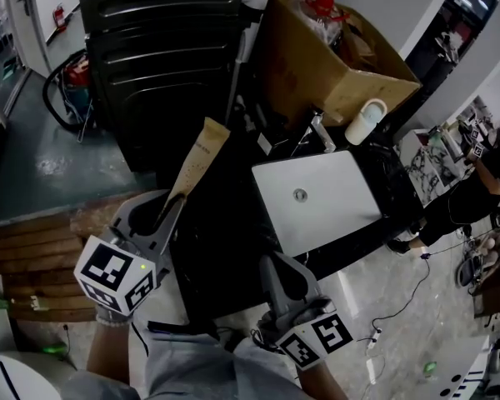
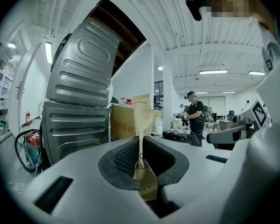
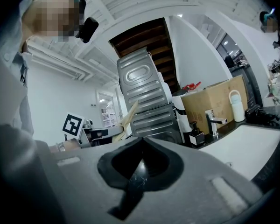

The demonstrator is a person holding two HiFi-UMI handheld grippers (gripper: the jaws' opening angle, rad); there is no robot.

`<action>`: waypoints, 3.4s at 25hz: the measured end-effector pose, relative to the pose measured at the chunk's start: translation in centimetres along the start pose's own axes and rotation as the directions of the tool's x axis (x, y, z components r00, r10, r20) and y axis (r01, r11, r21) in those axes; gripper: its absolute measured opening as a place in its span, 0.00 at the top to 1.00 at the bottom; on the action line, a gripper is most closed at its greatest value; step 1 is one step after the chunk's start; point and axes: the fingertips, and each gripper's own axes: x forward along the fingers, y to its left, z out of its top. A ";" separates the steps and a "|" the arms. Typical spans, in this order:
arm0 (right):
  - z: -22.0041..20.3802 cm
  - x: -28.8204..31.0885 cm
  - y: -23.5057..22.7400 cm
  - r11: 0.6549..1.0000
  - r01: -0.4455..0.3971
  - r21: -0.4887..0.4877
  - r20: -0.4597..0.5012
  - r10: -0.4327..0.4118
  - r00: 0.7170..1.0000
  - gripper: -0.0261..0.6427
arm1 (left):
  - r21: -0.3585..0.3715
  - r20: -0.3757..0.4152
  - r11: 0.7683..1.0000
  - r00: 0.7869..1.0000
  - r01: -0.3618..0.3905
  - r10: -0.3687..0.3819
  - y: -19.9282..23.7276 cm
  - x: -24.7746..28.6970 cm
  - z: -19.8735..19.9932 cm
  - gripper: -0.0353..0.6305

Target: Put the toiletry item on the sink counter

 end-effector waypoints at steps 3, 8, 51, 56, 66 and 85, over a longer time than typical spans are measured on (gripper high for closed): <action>-0.1 0.4 -0.3 1.000 0.010 0.002 -0.004 -0.010 1.000 0.96 | 0.012 -0.015 1.000 1.000 0.009 -0.009 1.0 1.3 -0.2 0.89; -0.4 0.6 -0.8 1.000 0.025 0.005 -0.005 -0.025 1.000 0.96 | 0.043 -0.052 0.999 0.998 0.020 -0.017 2.6 3.4 -1.0 0.89; -3.6 3.2 -5.4 0.991 0.098 0.091 -0.078 -0.091 0.993 0.96 | 0.110 -0.523 0.987 0.851 0.117 -0.043 12.6 21.5 -17.6 0.89; -4.0 2.8 -5.8 0.991 0.108 0.078 -0.084 -0.101 0.991 0.96 | 0.126 -0.590 0.982 0.807 0.142 -0.041 13.0 22.4 -19.6 0.89; -4.6 2.0 -6.1 0.989 0.115 0.093 -0.095 -0.107 0.990 0.96 | 0.167 -0.627 0.968 0.778 0.188 -0.042 13.0 23.1 -20.7 0.89; -4.4 1.0 -6.4 0.989 0.109 0.098 -0.096 -0.100 0.990 0.96 | 0.038 -0.624 0.991 0.778 0.132 -0.080 13.5 22.9 -20.0 0.66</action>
